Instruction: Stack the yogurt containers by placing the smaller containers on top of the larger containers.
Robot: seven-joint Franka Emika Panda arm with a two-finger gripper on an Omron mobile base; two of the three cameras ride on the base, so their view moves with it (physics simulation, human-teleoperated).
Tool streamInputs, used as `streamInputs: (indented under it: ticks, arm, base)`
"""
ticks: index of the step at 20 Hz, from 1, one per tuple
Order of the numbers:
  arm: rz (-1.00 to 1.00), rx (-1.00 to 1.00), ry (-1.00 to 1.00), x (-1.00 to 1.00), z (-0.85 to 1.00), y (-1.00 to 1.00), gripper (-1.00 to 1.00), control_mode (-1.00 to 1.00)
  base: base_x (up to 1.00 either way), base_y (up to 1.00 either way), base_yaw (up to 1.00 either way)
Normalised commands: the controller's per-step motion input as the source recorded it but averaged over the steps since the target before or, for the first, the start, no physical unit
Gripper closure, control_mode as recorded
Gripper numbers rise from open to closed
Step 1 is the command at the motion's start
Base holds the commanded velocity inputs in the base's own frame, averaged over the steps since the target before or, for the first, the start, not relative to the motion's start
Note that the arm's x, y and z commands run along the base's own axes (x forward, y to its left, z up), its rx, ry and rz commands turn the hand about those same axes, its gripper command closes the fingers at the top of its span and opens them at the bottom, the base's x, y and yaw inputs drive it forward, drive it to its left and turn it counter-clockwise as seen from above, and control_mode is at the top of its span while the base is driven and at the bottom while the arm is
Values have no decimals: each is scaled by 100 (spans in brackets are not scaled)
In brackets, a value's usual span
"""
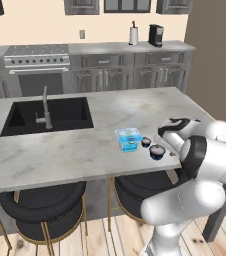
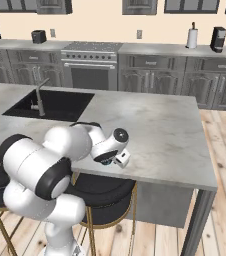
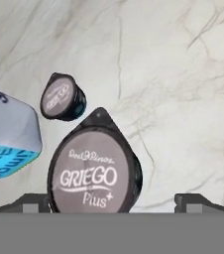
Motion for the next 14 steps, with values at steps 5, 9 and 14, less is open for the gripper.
streamInputs:
  ticks: [5, 9, 14]
  arm:
    - [0, 0, 1, 9, -8, 0, -100, -100]
    - [0, 0, 4, 8, -7, 0, -100, -100]
    - [-1, 0, 3, 13, -8, 3, -100, -100]
  base:
    - [0, 0, 0]
    - [0, 0, 0]
    - [0, 0, 0]
